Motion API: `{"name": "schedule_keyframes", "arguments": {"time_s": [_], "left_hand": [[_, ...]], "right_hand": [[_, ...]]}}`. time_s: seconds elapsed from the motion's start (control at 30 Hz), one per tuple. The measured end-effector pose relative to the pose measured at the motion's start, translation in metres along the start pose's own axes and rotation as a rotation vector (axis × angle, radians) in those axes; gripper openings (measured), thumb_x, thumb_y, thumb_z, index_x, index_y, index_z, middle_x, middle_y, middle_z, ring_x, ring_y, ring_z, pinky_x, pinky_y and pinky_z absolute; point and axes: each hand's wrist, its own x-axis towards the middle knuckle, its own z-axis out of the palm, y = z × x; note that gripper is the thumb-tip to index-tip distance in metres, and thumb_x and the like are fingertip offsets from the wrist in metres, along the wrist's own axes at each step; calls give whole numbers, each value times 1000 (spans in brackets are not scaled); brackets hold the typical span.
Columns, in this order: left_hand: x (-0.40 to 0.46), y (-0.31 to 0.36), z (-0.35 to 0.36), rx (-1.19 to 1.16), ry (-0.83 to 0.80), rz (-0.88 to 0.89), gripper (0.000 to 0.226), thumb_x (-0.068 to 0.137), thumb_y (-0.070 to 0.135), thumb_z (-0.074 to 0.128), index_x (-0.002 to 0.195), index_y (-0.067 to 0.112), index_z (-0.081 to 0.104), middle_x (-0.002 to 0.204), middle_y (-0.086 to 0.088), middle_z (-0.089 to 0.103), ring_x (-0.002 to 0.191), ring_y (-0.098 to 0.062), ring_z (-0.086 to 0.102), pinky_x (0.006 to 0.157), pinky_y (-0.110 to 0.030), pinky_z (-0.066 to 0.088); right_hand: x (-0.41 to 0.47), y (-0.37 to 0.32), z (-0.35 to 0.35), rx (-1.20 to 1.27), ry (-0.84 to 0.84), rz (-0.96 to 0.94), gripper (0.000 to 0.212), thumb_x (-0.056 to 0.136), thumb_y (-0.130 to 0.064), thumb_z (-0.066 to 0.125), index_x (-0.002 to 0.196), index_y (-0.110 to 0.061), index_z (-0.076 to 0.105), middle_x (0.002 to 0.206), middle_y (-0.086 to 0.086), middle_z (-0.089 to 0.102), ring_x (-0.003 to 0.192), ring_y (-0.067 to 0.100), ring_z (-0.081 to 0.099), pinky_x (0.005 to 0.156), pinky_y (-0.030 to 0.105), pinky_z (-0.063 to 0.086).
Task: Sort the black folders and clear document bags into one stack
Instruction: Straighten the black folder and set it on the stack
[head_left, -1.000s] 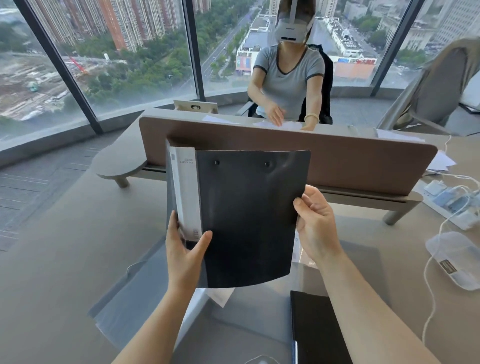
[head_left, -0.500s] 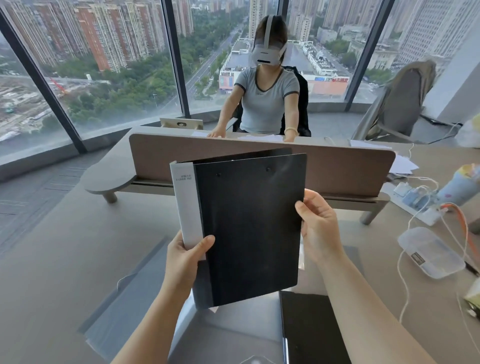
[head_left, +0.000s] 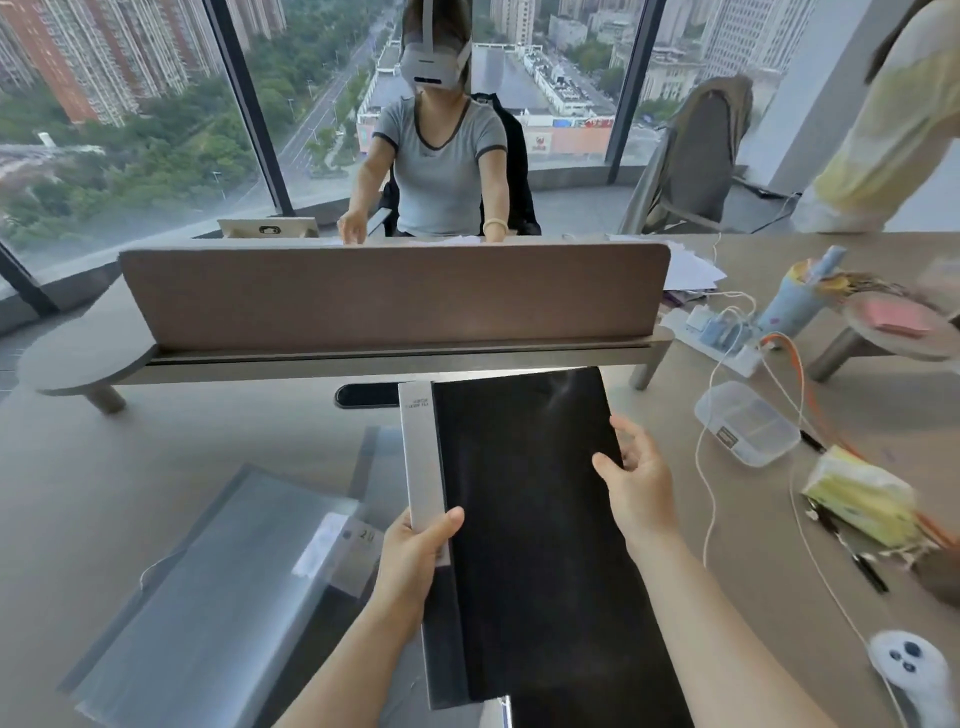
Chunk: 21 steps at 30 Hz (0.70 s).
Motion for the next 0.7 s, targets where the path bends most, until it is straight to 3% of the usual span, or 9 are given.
{"name": "schedule_keyframes", "arguments": {"time_s": [0.07,0.17,0.23,0.33,0.5,0.63,0.7], "left_hand": [[-5,-14,13,24,-1,-44,24,85,20,75,107,11,69,95,-11,78,89,-25,75,83,-44,61],[-13,-34,32,68,-27,-95,15,89,16,70,104,16,69,88,-2,79,81,-17,76,70,-31,59],[-16,-44,37,85,-24,-110,18,90,17,69,107,19,66,96,-2,78,87,-19,75,72,-31,58],[-21,-62,47,163,-12,-139,20,93,21,65,111,19,58,107,-3,72,96,-19,70,77,-31,56],[-29,-96,55,408,13,-185,15,94,22,55,109,19,55,110,-1,68,98,-18,65,90,-41,54],[-33,-110,60,646,46,-115,16,97,24,51,113,21,51,114,2,62,93,-11,59,83,-31,46],[-35,-112,63,709,76,-67,18,97,25,51,114,20,52,113,1,56,88,-10,56,79,-29,43]], "right_hand": [[0,16,-16,-44,22,67,50,89,-7,61,132,-31,53,103,-1,69,92,13,67,90,38,55],[0,44,-39,-92,14,176,46,91,-6,58,126,-34,51,96,-6,69,85,5,65,86,34,52],[0,61,-46,-128,-4,201,42,90,-5,57,127,-27,57,104,-4,73,92,10,68,91,37,54],[-2,90,-61,-192,-30,242,44,89,-7,55,125,-30,60,112,-10,72,100,12,68,95,41,54],[-15,122,-77,-287,-40,329,40,88,-6,52,117,-32,62,107,-13,72,96,13,68,88,37,54],[-23,133,-80,-332,-38,357,37,89,-4,54,113,-32,60,100,-13,66,93,13,65,74,29,48],[-24,139,-81,-348,-49,362,37,87,-3,56,112,-30,61,99,-14,67,95,14,66,75,29,48]]}}
